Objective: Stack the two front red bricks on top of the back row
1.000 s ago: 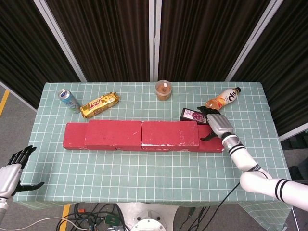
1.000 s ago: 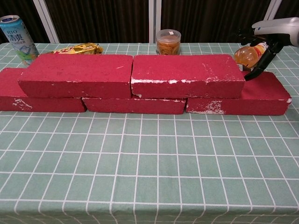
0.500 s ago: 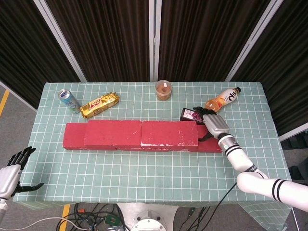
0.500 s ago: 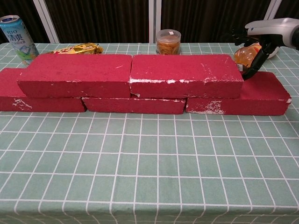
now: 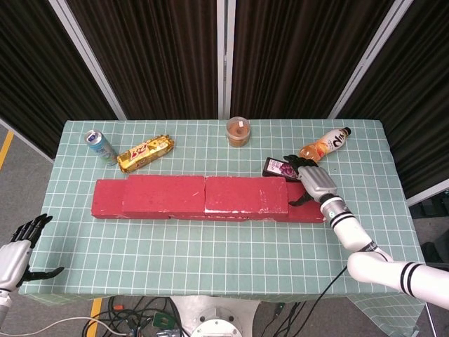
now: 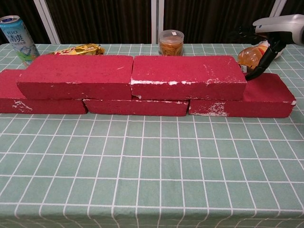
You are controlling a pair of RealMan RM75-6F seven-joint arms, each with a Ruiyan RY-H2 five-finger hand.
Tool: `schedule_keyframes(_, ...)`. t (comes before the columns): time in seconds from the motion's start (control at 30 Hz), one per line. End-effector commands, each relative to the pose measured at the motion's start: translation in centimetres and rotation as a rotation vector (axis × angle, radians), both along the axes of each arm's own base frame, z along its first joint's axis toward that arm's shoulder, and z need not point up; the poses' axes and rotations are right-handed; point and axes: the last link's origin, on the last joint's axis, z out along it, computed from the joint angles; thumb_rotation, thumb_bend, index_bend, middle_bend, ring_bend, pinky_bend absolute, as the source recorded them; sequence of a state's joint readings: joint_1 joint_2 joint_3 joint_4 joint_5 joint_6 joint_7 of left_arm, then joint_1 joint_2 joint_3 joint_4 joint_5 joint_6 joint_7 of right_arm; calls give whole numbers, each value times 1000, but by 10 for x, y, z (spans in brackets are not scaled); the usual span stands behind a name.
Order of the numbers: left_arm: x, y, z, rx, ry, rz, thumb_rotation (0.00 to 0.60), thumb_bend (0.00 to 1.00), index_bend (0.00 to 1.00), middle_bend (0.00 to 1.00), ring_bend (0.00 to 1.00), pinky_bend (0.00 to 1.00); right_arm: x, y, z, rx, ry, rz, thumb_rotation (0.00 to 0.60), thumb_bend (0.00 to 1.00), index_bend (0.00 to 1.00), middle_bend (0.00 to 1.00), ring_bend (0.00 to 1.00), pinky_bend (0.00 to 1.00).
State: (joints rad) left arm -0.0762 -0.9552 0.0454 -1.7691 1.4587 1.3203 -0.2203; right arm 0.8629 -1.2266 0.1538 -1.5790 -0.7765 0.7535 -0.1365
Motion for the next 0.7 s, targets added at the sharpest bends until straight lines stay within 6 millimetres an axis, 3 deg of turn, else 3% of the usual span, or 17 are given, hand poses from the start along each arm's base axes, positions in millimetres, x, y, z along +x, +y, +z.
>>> schedule_keyframes(0.03, 0, 0, 0, 3, -1, -2, 600, 0, 33, 0, 0, 1, -3, 4, 10, -18, 1, 2, 600, 37, 0, 0, 0, 0)
schedule_keyframes(0.27, 2, 2, 3, 39, -6, -26, 600, 0, 33, 0, 0, 1, -16, 37, 43, -115, 29, 74, 600, 6, 0, 0, 0, 0)
schedule_keyframes(0.47, 11, 2, 4, 55, -3, -70, 600, 0, 33, 0, 0, 1, -45, 100, 71, -228, 89, 102, 600, 0, 0, 0, 0, 0)
schedule_keyframes(0.7, 19, 2, 9, 120, -23, -152, 600, 0, 34, 0, 0, 2, -82, 163, 89, -354, 219, 135, 600, 0, 0, 0, 0, 0)
